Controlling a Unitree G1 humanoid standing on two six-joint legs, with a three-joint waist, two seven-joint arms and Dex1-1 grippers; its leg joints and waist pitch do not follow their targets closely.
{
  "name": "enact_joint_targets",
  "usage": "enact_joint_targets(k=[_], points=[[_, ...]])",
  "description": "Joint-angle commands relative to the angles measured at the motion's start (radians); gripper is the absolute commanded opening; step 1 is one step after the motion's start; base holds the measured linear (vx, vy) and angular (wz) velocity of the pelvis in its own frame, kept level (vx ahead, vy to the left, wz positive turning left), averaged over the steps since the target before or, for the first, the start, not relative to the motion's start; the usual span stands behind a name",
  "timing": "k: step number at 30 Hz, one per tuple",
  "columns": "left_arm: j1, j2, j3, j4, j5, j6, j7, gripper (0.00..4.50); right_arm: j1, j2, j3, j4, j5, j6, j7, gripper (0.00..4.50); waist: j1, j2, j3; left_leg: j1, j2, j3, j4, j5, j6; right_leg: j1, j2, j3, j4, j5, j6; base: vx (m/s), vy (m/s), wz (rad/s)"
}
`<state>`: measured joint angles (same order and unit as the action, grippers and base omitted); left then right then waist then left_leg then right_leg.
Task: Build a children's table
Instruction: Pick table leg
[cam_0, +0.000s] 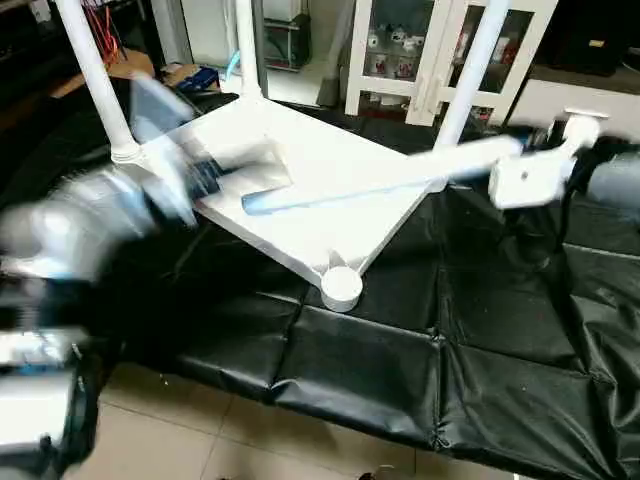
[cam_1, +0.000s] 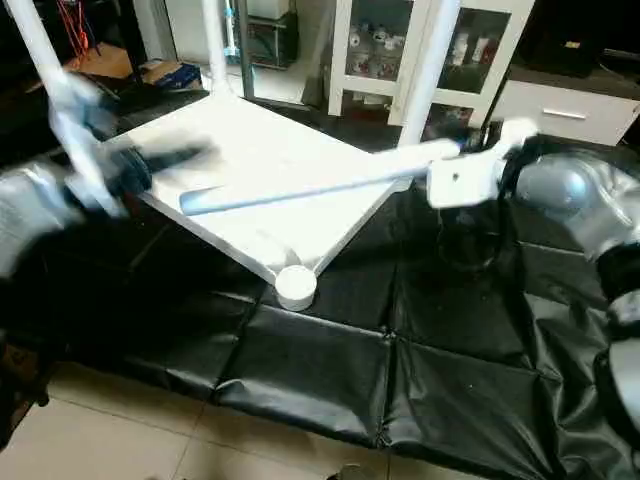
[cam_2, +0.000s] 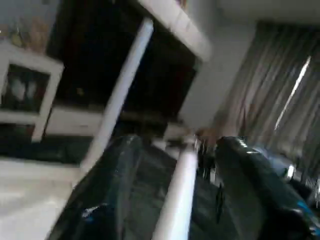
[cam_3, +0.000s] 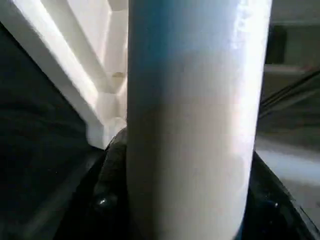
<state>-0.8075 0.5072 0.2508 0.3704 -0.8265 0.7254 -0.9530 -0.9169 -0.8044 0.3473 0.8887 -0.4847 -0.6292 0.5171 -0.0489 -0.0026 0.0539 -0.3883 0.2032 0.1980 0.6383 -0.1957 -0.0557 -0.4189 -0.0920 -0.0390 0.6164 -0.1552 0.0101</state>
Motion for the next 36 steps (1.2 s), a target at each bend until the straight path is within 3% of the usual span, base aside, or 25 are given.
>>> enact_joint_targets(k=[1,2,4,5,8,12,13,18,21,22,25,27,31,36], points=[[0.001,-0.036,0.041,0.014,-0.018,-0.039,0.071,2.86,0.017,0.021,-0.075,-0.010,0.091,0.105,0.034,1.86,0.003,-0.015,-0.077,0.014,0.006,-0.001,-0.060,-0.235,0.099,0.055,-0.013,0.014,-0.053,-0.179,-0.314,0.000,0.000,0.00],[0.004,-0.046,0.052,0.014,-0.019,-0.052,0.087,3.03,0.027,0.030,-0.088,-0.017,0.109,0.133,0.039,1.86,0.004,-0.015,-0.076,0.015,0.007,0.001,-0.060,-0.234,0.104,0.055,-0.012,0.016,-0.055,-0.172,-0.314,0.000,0.000,0.00],[0.014,-0.099,0.111,0.019,-0.037,-0.095,0.175,3.24,0.087,0.080,-0.147,-0.068,0.206,0.266,0.057,1.86,0.010,-0.017,-0.078,0.014,0.008,-0.001,-0.060,-0.217,0.106,0.056,-0.015,0.016,-0.053,-0.161,-0.314,0.000,0.000,0.00],[0.014,-0.099,0.111,0.019,-0.037,-0.095,0.175,3.26,0.087,0.080,-0.147,-0.068,0.206,0.266,0.057,1.85,0.010,-0.015,-0.077,0.012,0.007,-0.001,-0.062,-0.213,0.107,0.059,-0.012,0.015,-0.053,-0.154,-0.313,0.000,0.000,0.00],[0.034,-0.160,0.140,0.013,-0.061,-0.099,0.223,3.58,0.165,0.165,-0.214,-0.182,0.322,0.420,0.021,1.85,0.016,-0.013,-0.082,0.015,0.009,-0.002,-0.063,-0.187,0.105,0.058,-0.015,0.014,-0.050,-0.133,-0.314,0.000,0.000,0.00],[0.036,-0.214,0.158,-0.003,-0.112,-0.069,0.256,3.65,0.206,0.230,-0.262,-0.266,0.375,0.526,-0.042,1.85,0.025,-0.014,-0.080,0.020,0.010,-0.001,-0.066,-0.195,0.086,0.055,-0.016,0.016,-0.055,-0.160,-0.308,0.000,0.000,0.00],[0.036,-0.241,0.155,-0.017,-0.122,-0.061,0.276,3.92,0.227,0.259,-0.271,-0.317,0.399,0.562,-0.056,1.85,0.027,-0.011,-0.080,0.021,0.010,-0.002,-0.067,-0.202,0.077,0.053,-0.016,0.015,-0.055,-0.174,-0.301,0.000,0.000,0.00],[0.046,-0.292,0.104,-0.071,-0.121,-0.034,0.294,4.28,0.269,0.306,-0.258,-0.417,0.410,0.592,-0.079,1.85,0.036,-0.009,-0.078,0.022,0.012,-0.001,-0.071,-0.199,0.061,0.052,-0.016,0.017,-0.057,-0.166,-0.284,0.000,0.000,0.00],[0.047,-0.386,0.010,-0.139,-0.073,-0.044,0.344,4.50,0.321,0.399,-0.237,-0.591,0.406,0.714,-0.104,1.85,0.044,-0.007,-0.077,0.023,0.014,-0.003,-0.074,-0.195,0.047,0.053,-0.018,0.019,-0.059,-0.170,-0.268,0.000,0.000,0.00],[0.047,-0.386,0.010,-0.139,-0.073,-0.044,0.344,4.50,0.321,0.399,-0.237,-0.591,0.406,0.714,-0.104,1.85,0.047,-0.009,-0.078,0.020,0.013,-0.004,-0.075,-0.185,0.046,0.056,-0.018,0.019,-0.058,-0.161,-0.260,0.000,0.000,0.00],[0.024,-0.444,-0.029,-0.133,-0.014,-0.110,0.378,4.50,0.377,0.459,-0.194,-0.737,0.400,0.856,-0.106,1.85,0.051,-0.006,-0.074,0.023,0.013,-0.005,-0.080,-0.199,0.038,0.053,-0.018,0.021,-0.066,-0.190,-0.237,0.000,0.000,0.00],[0.024,-0.444,-0.029,-0.133,-0.014,-0.110,0.378,4.50,0.377,0.459,-0.194,-0.737,0.400,0.856,-0.106,1.85,0.051,-0.006,-0.075,0.023,0.013,-0.007,-0.082,-0.209,0.024,0.053,-0.019,0.021,-0.067,-0.205,-0.226,0.000,0.000,0.00],[0.026,-0.461,-0.079,-0.159,0.057,-0.181,0.383,4.50,0.415,0.472,-0.146,-0.852,0.413,0.990,-0.087,1.85,0.050,-0.006,-0.072,0.023,0.012,-0.009,-0.086,-0.231,0.004,0.053,-0.017,0.023,-0.073,-0.231,-0.200,0.000,0.000,0.00],[0.036,-0.465,-0.098,-0.169,0.105,-0.222,0.404,4.50,0.437,0.485,-0.138,-0.910,0.410,1.041,-0.085,1.85,0.051,-0.004,-0.074,0.024,0.013,-0.009,-0.086,-0.219,-0.003,0.050,-0.019,0.024,-0.071,-0.211,-0.200,0.000,0.000,0.00]])
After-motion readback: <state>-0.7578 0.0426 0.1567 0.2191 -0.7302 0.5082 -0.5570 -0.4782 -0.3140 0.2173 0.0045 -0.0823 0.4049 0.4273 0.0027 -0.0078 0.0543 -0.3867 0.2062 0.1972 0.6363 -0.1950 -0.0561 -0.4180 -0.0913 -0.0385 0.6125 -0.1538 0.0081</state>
